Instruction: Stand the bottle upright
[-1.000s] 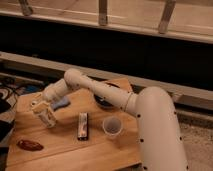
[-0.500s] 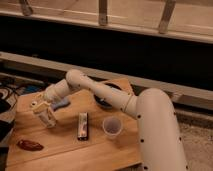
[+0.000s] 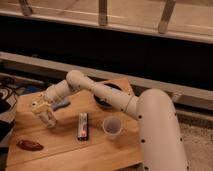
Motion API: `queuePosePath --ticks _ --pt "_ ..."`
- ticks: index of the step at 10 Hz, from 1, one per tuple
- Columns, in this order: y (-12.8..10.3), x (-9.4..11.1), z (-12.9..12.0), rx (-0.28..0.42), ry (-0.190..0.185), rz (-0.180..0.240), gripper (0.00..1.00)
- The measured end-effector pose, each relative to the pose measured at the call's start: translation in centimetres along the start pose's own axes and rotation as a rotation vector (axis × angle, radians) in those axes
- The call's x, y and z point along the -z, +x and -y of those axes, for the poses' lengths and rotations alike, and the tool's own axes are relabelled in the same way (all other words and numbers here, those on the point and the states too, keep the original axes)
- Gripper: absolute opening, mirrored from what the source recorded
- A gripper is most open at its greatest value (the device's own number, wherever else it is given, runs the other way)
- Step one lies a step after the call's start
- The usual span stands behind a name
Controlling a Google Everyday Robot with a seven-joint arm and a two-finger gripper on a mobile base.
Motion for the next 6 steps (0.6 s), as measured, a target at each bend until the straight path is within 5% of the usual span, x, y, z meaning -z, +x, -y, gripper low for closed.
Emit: queuePosePath --ticks 6 --pt "0.16 -0.28 -0.38 -0.002 0.003 0.003 0.11"
